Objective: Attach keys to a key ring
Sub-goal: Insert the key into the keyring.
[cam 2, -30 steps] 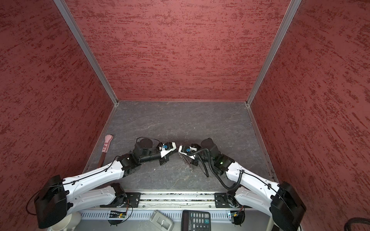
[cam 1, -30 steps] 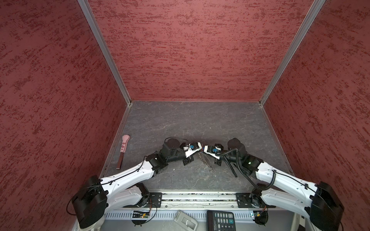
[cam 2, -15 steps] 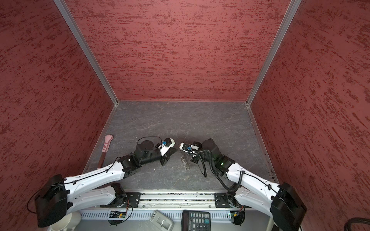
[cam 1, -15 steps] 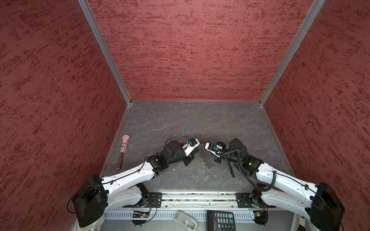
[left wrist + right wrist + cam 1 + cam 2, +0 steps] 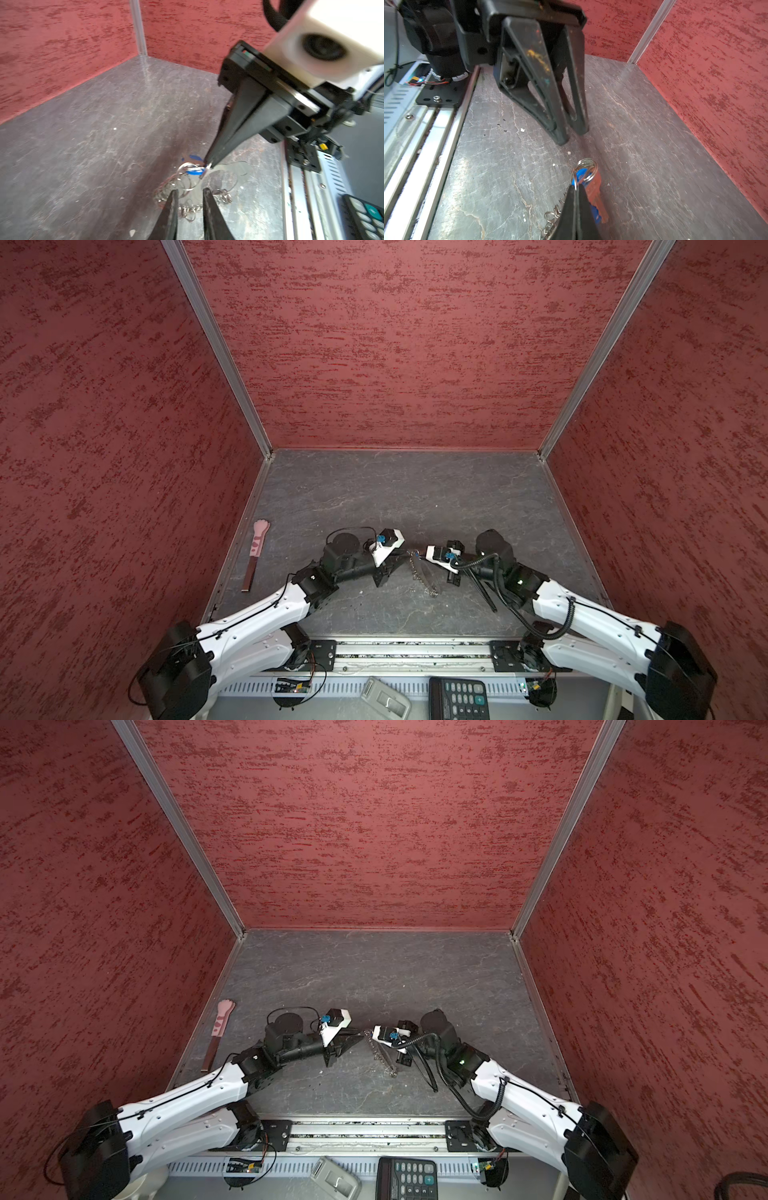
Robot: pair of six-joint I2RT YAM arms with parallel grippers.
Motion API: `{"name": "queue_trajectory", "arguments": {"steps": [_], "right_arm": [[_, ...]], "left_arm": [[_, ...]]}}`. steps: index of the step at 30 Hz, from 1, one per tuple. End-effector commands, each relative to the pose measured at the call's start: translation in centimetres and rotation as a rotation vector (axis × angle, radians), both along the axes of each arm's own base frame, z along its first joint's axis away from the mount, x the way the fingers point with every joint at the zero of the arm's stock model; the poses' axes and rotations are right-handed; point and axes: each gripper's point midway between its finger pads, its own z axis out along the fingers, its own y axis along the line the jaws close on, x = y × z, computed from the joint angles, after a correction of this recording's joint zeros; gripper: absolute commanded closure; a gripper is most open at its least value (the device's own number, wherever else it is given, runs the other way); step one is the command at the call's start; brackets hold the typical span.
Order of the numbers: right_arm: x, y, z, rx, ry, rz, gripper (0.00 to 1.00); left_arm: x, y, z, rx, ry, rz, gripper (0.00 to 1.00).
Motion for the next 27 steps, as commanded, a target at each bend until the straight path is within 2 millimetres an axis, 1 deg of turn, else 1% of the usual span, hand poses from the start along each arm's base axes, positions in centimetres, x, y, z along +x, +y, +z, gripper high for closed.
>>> {"name": "queue_trajectory", "arguments": {"steps": [1,3,6,9,12,16,21,27], "right_arm": [[-1.5,0.6,2.1,0.077,-0.031,0.093,1.00],[-2.0,0.8,2.2,0.087,-0.022,0.117,1.00],[-2.9,1.0,2.8,0.121,-0.016,0.167,1.00],[-3.5,1.2,3.2,0.149,-0.006,0.207,1.00],[-3.6,1.3,3.6,0.173,-0.005,0.213,1.00],[-3.7,1.3,4.1,0.203,-0.011,0.219,1.00],[-4.4,1.5,3.7,0.207,0.009,0.259,1.00],[-4.5,1.3,4.3,0.251,-0.014,0.257,1.00]], "left_arm": [[-3.3,-0.8,2.6,-0.109,-0.109,-0.193,0.79],[-3.6,-0.8,2.8,-0.113,-0.123,-0.210,0.79],[-3.2,-0.8,2.1,-0.065,-0.121,-0.203,0.80],[-3.0,-0.9,1.8,-0.049,-0.130,-0.199,0.80],[-3.0,-1.0,1.6,-0.035,-0.142,-0.200,0.80],[-2.4,-0.7,1.0,-0.006,-0.160,-0.163,0.80],[-2.1,-0.8,0.8,0.000,-0.166,-0.150,0.78],[-1.9,-0.9,-0.1,0.022,-0.156,-0.149,0.76]]}}
